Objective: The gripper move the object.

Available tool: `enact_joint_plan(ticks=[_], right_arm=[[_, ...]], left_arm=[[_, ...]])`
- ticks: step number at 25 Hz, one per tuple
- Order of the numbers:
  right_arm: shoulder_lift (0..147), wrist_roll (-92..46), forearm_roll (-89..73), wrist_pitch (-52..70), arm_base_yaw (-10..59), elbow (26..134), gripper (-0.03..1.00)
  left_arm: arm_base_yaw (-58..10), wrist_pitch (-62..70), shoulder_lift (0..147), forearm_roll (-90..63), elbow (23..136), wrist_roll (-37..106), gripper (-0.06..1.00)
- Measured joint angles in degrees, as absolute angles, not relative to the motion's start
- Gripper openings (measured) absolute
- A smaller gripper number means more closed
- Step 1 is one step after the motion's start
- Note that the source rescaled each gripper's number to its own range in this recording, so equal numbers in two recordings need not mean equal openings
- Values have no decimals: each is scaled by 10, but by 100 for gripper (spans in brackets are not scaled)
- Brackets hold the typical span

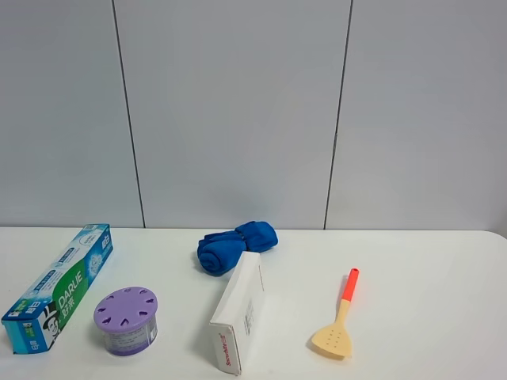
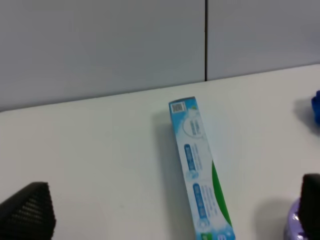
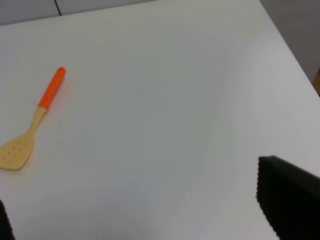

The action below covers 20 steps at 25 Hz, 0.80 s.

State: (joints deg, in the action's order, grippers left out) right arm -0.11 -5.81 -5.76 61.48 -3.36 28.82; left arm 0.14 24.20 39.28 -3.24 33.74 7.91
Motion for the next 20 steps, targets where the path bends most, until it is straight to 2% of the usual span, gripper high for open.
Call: enact_joint_plan(ticks=[8, 20], right_arm=[[-1, -58, -58, 615, -34, 288, 100], [-1, -58, -58, 615, -34, 288, 100]], left_arm=[[1, 357, 242, -18, 326, 49, 100], [1, 516, 131, 0, 311, 9, 100]])
